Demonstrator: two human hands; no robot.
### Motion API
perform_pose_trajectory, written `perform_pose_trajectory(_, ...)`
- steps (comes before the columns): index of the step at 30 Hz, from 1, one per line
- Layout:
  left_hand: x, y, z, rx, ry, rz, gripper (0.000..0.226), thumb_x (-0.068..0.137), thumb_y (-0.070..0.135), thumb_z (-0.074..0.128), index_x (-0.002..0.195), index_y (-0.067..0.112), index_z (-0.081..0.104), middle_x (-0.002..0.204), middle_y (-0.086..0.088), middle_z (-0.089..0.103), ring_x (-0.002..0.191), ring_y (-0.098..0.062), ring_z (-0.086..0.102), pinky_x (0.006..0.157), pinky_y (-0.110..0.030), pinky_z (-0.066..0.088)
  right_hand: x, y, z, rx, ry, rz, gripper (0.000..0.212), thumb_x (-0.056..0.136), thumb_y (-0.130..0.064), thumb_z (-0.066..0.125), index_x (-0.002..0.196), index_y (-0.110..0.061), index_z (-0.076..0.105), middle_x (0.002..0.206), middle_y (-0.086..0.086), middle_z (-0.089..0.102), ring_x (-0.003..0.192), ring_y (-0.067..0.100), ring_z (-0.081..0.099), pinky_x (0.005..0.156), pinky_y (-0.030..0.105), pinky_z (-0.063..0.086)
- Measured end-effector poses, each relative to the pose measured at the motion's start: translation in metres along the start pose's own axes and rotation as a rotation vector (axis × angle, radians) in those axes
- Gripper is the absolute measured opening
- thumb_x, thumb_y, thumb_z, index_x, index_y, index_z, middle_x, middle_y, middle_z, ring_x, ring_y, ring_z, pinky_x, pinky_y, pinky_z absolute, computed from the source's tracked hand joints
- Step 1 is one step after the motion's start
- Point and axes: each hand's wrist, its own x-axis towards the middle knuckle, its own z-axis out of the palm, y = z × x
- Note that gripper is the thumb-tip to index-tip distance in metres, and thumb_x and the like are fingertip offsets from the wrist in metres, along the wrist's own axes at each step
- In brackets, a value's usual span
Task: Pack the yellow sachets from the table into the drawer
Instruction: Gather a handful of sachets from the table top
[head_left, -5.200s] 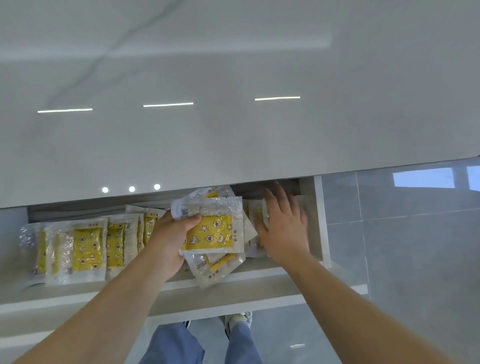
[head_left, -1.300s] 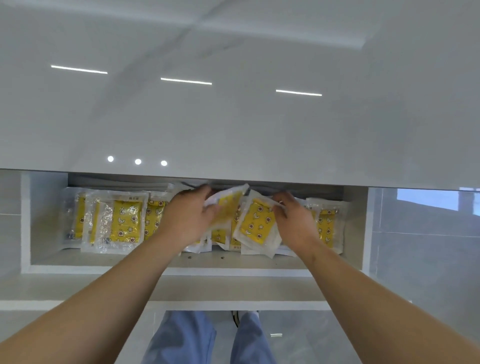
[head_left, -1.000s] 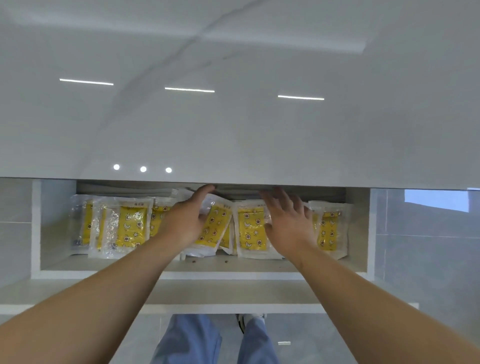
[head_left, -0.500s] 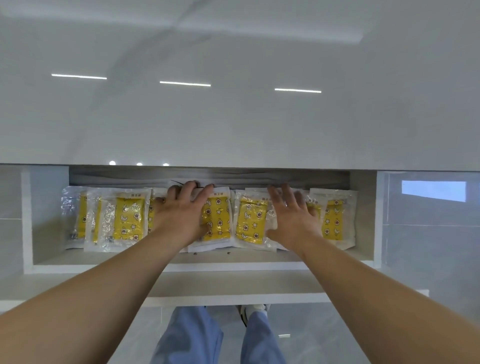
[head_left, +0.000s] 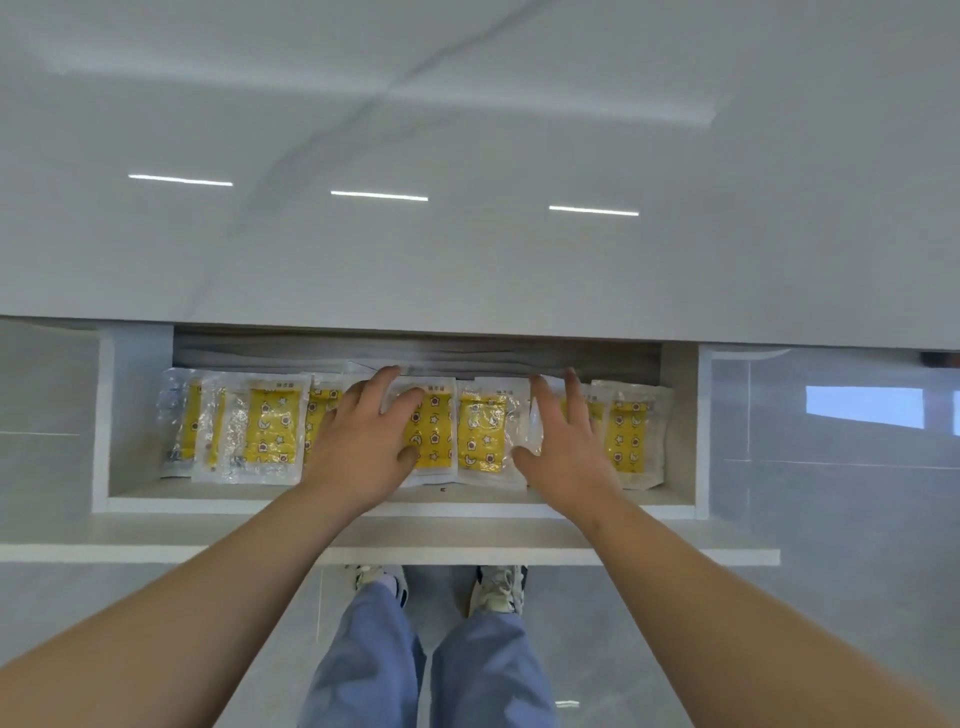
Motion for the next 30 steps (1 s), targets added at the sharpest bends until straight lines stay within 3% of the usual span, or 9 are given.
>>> perform_pose_trajectory(6,-0.051,0.037,-0.075,-0.228,0.102,0.009,0.049,0.094,0.027,0.050,0.140,0.027,0.036,0.145,0.004,0.036,0.130,-0.017,0.038,0.100,-0.029,0.036,-0.060,-0.028,-0.049,0.242,0.069,0.013,0.058,0.092,-0.026,0.053,0.145,-0.021,0.029,0.156,0.000,0.015,0.141,0.019,0.023,0.111,0.032,0.027)
perform_pose_trajectory(11,-0.093,0.057,-0.151,-0.365,0.157,0.030,0.047,0.094,0.028,0.050,0.138,0.032,0.036,0.138,0.007,0.046,0.125,-0.011,0.045,0.100,-0.027,0.038,-0.123,-0.068,-0.100,0.399,0.116,0.023,0.043,0.093,-0.028,0.051,0.134,-0.020,0.043,0.139,-0.002,0.044,0.121,0.014,0.046,0.103,0.028,0.039)
perform_pose_trajectory(14,-0.109,0.058,-0.197,-0.416,0.194,0.046,0.044,0.094,0.028,0.051,0.136,0.032,0.040,0.131,0.008,0.050,0.117,-0.008,0.049,0.096,-0.024,0.040,-0.152,-0.100,-0.126,0.497,0.159,0.015,0.038,0.092,-0.029,0.050,0.129,-0.022,0.046,0.133,-0.004,0.048,0.106,0.011,0.052,0.093,0.032,0.050)
perform_pose_trajectory(17,-0.123,0.044,-0.239,-0.421,0.238,0.086,0.040,0.094,0.032,0.051,0.132,0.035,0.042,0.128,0.011,0.049,0.106,-0.002,0.047,0.089,-0.021,0.040,-0.174,-0.142,-0.144,0.550,0.215,-0.010,0.035,0.094,-0.029,0.048,0.128,-0.021,0.046,0.129,-0.004,0.051,0.105,0.008,0.049,0.089,0.021,0.042)
perform_pose_trajectory(21,-0.135,0.000,-0.290,-0.413,0.285,0.157,0.037,0.093,0.034,0.051,0.129,0.034,0.045,0.129,0.010,0.050,0.112,-0.005,0.049,0.089,-0.019,0.039,-0.190,-0.214,-0.151,0.605,0.308,-0.027,0.035,0.095,-0.030,0.047,0.129,-0.019,0.047,0.131,-0.002,0.049,0.114,0.010,0.049,0.095,0.023,0.042)
perform_pose_trajectory(30,-0.186,-0.137,-0.395,-0.288,0.312,0.338,0.035,0.093,0.033,0.052,0.128,0.031,0.048,0.131,0.011,0.050,0.116,-0.005,0.050,0.095,-0.021,0.041,-0.236,-0.400,-0.115,0.735,0.433,-0.010,0.034,0.096,-0.031,0.048,0.128,-0.019,0.047,0.133,-0.002,0.047,0.111,0.008,0.043,0.091,0.018,0.033)
